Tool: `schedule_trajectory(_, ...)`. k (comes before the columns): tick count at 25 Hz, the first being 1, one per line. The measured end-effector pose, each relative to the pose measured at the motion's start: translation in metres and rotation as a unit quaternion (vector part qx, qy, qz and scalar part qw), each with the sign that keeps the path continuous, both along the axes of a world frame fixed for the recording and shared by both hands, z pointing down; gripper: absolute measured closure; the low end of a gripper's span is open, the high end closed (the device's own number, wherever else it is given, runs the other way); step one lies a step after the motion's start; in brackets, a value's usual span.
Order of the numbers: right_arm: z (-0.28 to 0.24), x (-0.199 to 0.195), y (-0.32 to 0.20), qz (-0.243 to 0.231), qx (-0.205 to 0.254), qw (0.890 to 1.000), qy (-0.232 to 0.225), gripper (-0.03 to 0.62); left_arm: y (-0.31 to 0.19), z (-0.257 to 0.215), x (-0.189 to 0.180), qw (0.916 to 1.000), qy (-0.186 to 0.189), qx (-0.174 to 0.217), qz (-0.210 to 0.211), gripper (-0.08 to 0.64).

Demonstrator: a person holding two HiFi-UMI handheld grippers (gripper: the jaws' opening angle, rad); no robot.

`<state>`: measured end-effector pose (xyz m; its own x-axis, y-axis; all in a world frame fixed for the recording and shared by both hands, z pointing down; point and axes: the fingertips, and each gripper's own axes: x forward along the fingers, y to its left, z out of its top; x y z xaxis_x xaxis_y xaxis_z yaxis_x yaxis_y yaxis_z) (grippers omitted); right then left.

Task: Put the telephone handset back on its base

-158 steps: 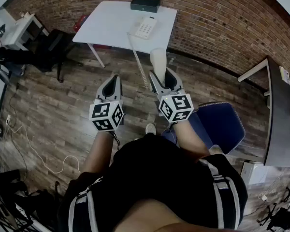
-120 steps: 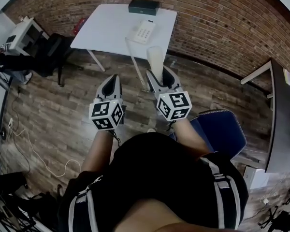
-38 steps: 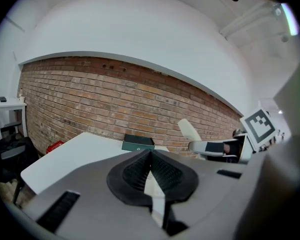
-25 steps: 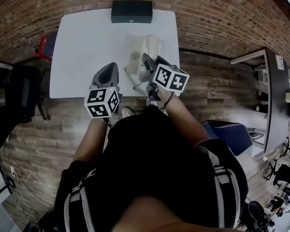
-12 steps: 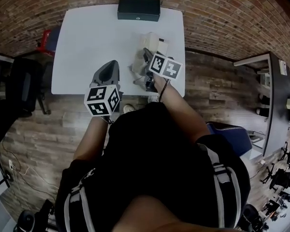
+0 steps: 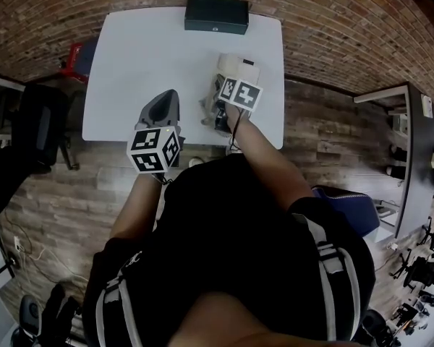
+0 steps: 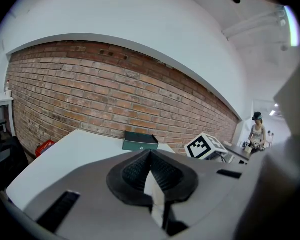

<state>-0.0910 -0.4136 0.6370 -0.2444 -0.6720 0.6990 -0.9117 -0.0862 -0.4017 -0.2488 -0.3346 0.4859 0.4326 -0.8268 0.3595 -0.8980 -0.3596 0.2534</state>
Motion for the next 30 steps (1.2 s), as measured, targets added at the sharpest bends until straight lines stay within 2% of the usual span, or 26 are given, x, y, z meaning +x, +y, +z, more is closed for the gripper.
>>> schedule_trajectory(5, 0.012, 0.0, -0.008, 0.005, -0.012, 1.0, 0.014, 0.385, -0.006, -0.001, -0.007, 1.0, -0.004, 0.002, -0.002, 0.558)
schedule_trajectory(12, 0.024, -0.001, -0.015, 0.004, -0.026, 0.998, 0.062, 0.383, -0.014, -0.003, -0.018, 0.9999, -0.005, 0.004, -0.009, 0.558)
schedule_trajectory(26, 0.039, -0.008, -0.021, 0.013, -0.05, 0.996, 0.07, 0.383, -0.014, 0.004, -0.03, 0.9998, -0.005, -0.004, -0.017, 0.558)
schedule_trajectory(30, 0.041, -0.006, -0.019, 0.015, -0.068, 0.991, 0.11, 0.385, -0.014, 0.004, -0.029, 0.9999, -0.004, -0.003, -0.015, 0.558)
